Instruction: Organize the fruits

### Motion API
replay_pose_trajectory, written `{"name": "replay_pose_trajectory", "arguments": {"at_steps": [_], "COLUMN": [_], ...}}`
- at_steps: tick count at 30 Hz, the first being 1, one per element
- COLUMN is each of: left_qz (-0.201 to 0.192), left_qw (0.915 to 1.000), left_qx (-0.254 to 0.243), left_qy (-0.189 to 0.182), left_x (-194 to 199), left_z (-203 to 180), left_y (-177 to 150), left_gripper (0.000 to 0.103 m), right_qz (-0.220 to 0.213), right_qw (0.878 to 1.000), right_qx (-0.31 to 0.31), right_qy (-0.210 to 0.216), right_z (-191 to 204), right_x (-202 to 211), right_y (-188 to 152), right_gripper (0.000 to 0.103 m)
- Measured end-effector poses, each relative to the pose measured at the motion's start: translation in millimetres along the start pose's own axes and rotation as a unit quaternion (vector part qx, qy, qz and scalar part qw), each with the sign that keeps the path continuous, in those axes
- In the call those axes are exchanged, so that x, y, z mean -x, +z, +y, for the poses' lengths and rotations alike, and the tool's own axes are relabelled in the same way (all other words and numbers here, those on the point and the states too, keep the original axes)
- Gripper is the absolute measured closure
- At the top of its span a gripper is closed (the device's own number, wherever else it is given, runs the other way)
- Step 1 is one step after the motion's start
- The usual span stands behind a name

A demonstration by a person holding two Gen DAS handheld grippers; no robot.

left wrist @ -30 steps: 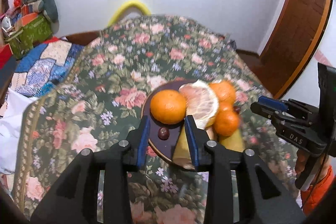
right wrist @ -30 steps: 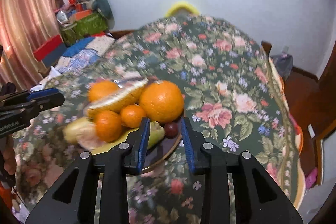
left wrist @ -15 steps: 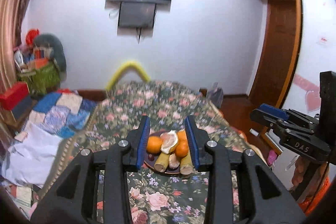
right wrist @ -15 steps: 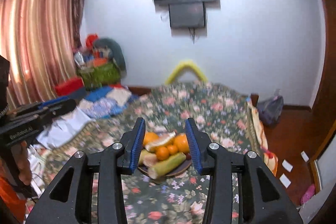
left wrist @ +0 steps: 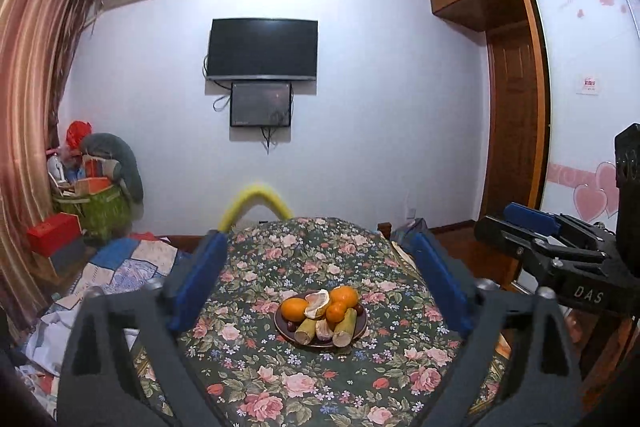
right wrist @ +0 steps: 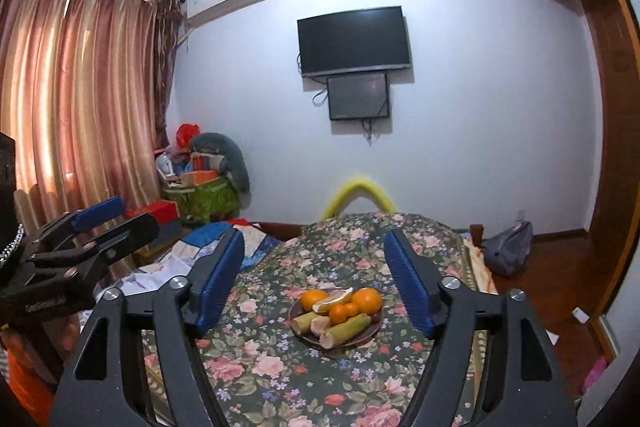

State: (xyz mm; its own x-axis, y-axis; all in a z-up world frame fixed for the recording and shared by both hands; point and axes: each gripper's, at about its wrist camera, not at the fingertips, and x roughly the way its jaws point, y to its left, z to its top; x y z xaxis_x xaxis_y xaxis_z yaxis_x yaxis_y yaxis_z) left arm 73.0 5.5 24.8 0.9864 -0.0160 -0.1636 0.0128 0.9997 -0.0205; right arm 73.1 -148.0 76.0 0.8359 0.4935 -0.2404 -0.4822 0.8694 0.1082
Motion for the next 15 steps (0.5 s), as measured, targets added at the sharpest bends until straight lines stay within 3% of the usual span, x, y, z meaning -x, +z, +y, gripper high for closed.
{"name": "replay_pose_trajectory", "arguments": {"at_steps": [2,6,8,15], "left_qz": [0.001,0.002,0.002,0.004], "left_qw": [1.0,1.0,1.0,1.0], "left_qx": [-0.003,-0.001,0.002,0.009], "left_qy": [0.0,0.001,-0.001,-0.002], "left_x": [2.2,7.1,9.7,13.8], "left_z": [-0.9,-3.1,-2.8,-1.6], "left_y": [-1.5,-4.4,-5.6,-6.7], "left_gripper": [0.005,0.001,0.0,0.0], "right_qz": [-0.007,-0.015,-0.015,-0.029], "right_qw": [1.0,1.0,1.0,0.999], "right_qx": [-0.002,-0.012,-0.01,-0.009], "right_qy": [-0.008,-0.011,-0.018,-0.033], "right_z": [0.5,0.3,2.3,6.2], "right_x": [3.3,10.6,14.4,26.3], "right_y": [-2.2,-4.9,-7.0,-10.1], "right_gripper": [0.017,0.012,0.005,0.0]}}
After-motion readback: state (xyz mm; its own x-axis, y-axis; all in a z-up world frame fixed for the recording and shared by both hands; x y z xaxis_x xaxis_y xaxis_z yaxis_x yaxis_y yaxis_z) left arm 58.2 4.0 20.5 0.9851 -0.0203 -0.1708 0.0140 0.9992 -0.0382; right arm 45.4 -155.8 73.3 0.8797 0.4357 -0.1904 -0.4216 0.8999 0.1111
